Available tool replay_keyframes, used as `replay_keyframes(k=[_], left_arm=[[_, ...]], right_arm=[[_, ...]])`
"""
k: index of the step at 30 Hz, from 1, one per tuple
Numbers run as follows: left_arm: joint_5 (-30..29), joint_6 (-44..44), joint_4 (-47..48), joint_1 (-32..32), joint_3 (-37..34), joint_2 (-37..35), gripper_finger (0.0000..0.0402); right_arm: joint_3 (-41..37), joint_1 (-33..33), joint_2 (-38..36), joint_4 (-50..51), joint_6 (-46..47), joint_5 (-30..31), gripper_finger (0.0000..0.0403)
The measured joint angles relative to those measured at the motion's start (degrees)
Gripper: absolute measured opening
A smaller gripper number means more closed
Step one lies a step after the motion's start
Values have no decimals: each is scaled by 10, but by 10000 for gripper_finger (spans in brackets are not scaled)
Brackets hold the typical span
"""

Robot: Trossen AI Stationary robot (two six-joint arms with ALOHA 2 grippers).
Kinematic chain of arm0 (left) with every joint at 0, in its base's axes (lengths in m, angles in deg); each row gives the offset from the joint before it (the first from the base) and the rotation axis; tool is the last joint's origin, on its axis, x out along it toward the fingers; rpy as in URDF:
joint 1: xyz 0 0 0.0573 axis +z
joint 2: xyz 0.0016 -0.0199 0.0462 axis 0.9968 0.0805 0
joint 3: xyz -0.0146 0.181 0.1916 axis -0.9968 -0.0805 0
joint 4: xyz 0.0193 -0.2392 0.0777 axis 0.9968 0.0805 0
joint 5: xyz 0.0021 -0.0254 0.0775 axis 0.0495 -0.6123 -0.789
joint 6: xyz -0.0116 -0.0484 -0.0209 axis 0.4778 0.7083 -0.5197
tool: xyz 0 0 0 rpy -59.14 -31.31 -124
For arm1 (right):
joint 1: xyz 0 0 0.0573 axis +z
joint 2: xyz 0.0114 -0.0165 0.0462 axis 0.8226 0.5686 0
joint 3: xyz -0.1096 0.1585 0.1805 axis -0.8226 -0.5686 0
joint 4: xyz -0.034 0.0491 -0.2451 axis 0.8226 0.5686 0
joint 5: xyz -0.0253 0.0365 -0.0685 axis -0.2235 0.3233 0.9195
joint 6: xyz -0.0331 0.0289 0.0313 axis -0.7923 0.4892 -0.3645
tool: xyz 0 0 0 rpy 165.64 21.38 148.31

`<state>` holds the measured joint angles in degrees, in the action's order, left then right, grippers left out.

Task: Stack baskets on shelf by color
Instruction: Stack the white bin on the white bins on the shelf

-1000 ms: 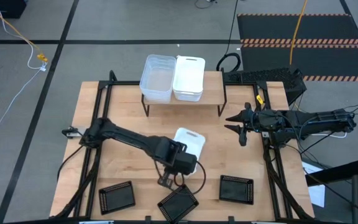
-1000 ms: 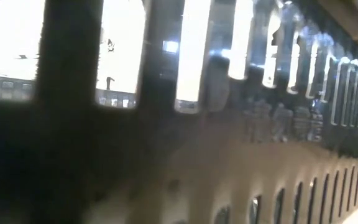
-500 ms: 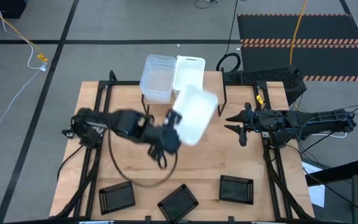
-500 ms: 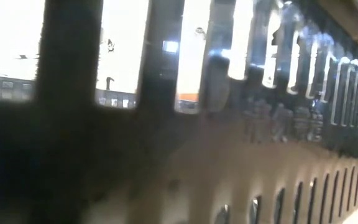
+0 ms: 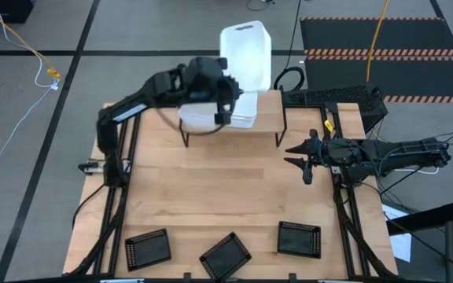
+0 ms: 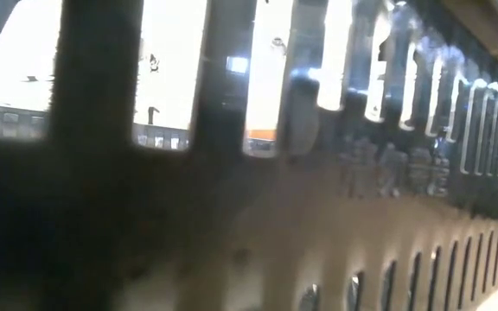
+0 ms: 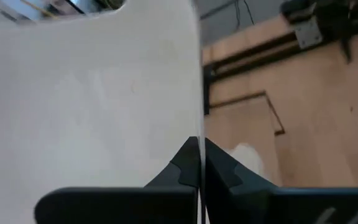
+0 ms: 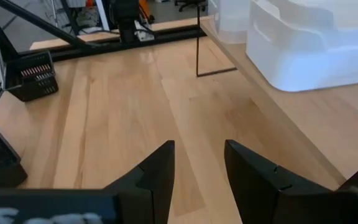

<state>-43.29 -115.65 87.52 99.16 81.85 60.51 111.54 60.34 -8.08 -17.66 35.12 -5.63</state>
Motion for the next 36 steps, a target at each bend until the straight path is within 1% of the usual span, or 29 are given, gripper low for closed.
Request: replay_keyframes(k=[2, 6, 11, 13, 22, 31, 36], left_arm=[[33, -9, 2, 34, -1, 16, 2], [82, -34, 19, 81, -1, 43, 3], [142, -27, 51, 104, -1, 63, 2], [155, -19, 72, 106, -1, 65, 3], [168, 37, 143, 103, -1, 62, 5], [160, 71, 148, 89, -1, 62, 7], [153, 73, 151, 85, -1, 62, 8]], right_arm=[[0, 0, 0, 8, 3, 0, 134], [0, 0, 0, 24, 10, 0, 134], [0, 0, 0, 46, 21, 0, 134], [0, 0, 0, 51, 25, 0, 134], [0, 0, 0, 47, 25, 1, 134], [0, 0, 0, 34, 20, 1, 134], [0, 0, 0, 35, 20, 1, 134]])
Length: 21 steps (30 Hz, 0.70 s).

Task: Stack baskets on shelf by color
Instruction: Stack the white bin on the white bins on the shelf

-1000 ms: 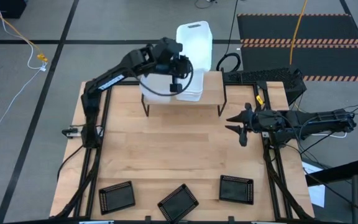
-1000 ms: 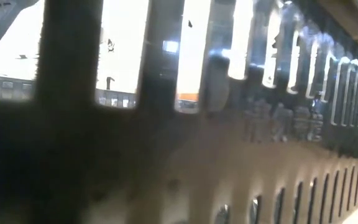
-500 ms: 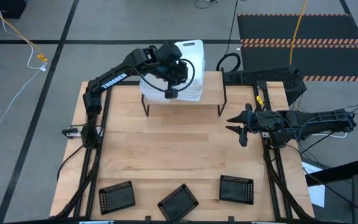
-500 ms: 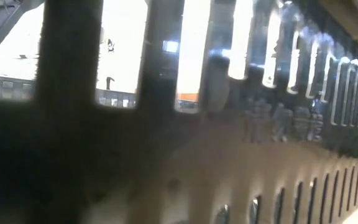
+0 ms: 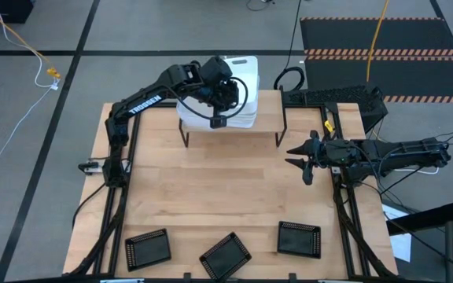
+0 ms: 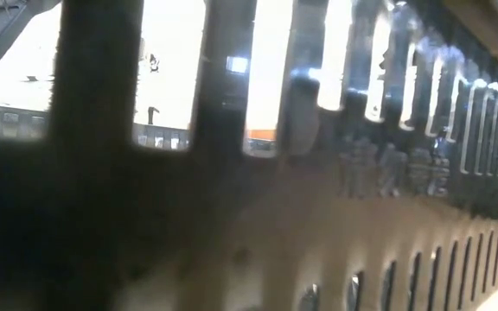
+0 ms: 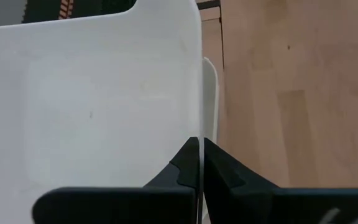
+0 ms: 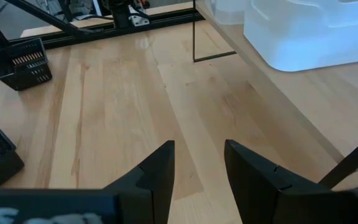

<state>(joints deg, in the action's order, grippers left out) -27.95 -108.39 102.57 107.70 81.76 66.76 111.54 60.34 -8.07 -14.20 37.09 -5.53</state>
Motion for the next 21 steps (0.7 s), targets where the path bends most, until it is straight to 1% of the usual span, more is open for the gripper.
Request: replay_keyframes(k=[2, 4, 12, 15, 18, 21], left_arm=[[-1, 10, 0, 0, 0, 0, 14], [-10, 26, -1, 0, 0, 0, 29], [-18, 48, 0, -1, 0, 0, 135], [-18, 49, 0, 0, 0, 0, 165], [-27, 78, -1, 0, -1, 0, 178], [-60, 117, -17, 0, -27, -1, 173]], right_arm=[[0, 0, 0, 3, 0, 0, 134], [0, 0, 0, 4, 0, 0, 134], [0, 0, 0, 3, 0, 0, 134], [0, 0, 0, 3, 0, 0, 134], [0, 0, 0, 3, 0, 0, 134], [0, 0, 0, 3, 0, 0, 134]])
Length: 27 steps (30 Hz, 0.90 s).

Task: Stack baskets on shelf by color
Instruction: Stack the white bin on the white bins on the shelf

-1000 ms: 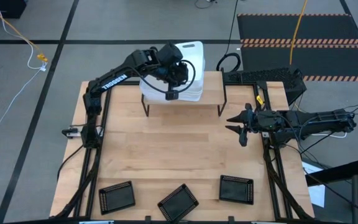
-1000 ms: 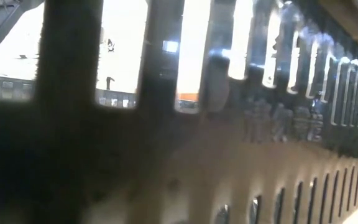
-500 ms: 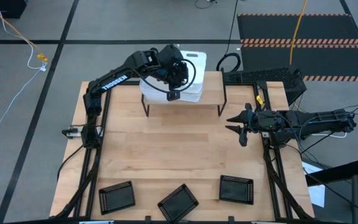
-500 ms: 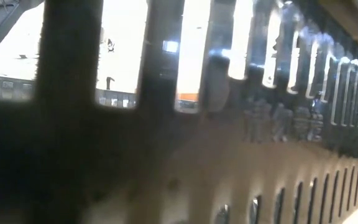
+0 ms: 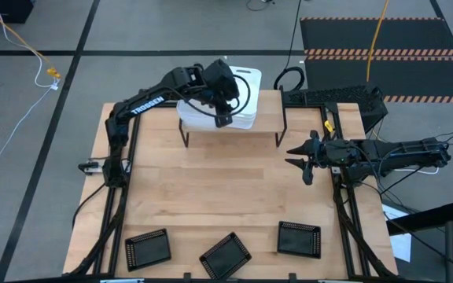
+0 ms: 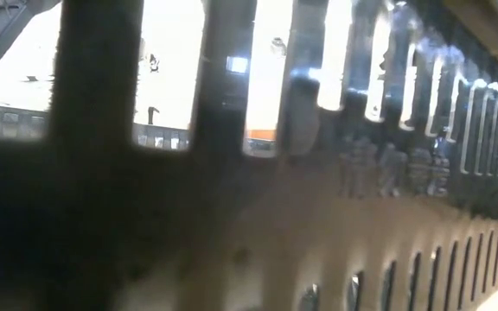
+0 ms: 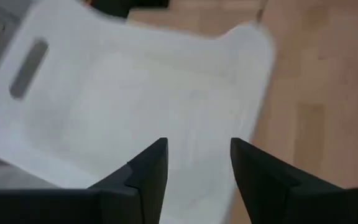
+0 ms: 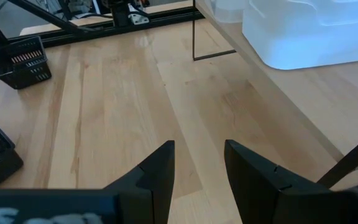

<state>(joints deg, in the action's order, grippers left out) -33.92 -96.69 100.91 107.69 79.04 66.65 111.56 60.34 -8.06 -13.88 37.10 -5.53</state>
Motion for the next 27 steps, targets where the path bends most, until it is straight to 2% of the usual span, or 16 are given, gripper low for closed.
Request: replay_keyframes(k=[7, 15, 20, 27], left_arm=[[-19, 64, -8, 3, -48, -2, 141], [-22, 174, -17, -11, -42, -1, 111], [-21, 186, -26, -28, -41, -4, 107], [-109, 170, -31, -39, -41, -14, 106]], right_arm=[[0, 0, 0, -5, 0, 0, 134], [0, 0, 0, -5, 0, 0, 134], [0, 0, 0, -4, -2, 0, 134], [0, 0, 0, -4, 0, 0, 134]])
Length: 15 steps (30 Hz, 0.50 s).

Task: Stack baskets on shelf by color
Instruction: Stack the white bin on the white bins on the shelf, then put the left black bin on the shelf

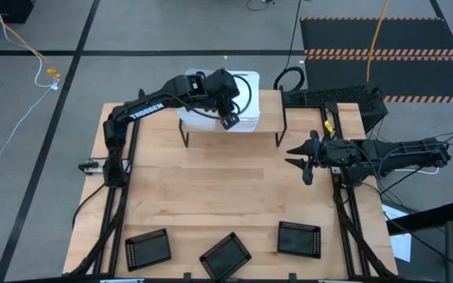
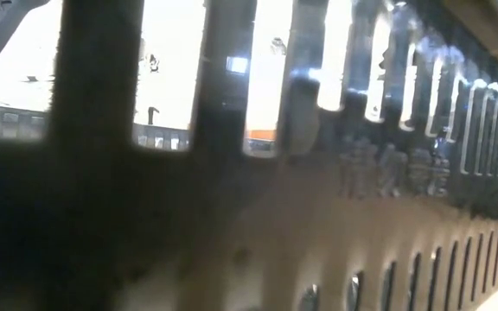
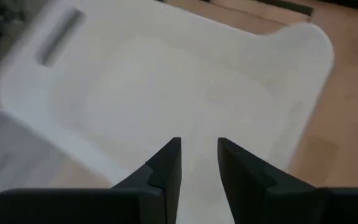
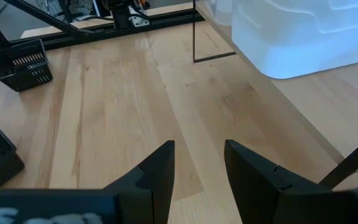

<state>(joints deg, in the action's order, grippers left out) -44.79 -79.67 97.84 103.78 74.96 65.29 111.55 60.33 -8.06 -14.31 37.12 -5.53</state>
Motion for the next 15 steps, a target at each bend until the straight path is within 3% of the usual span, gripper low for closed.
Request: replay_keyframes(k=[6, 11, 15], left_arm=[[-32, -57, -7, -3, 0, -52, 106], [-34, -44, 48, -37, 1, -103, 106], [-64, -15, 62, -93, -66, -137, 106]], right_arm=[[-24, 0, 0, -21, 2, 0, 134], [-82, 0, 0, -63, 2, -2, 134], [-108, 0, 0, -113, 4, -37, 134]])
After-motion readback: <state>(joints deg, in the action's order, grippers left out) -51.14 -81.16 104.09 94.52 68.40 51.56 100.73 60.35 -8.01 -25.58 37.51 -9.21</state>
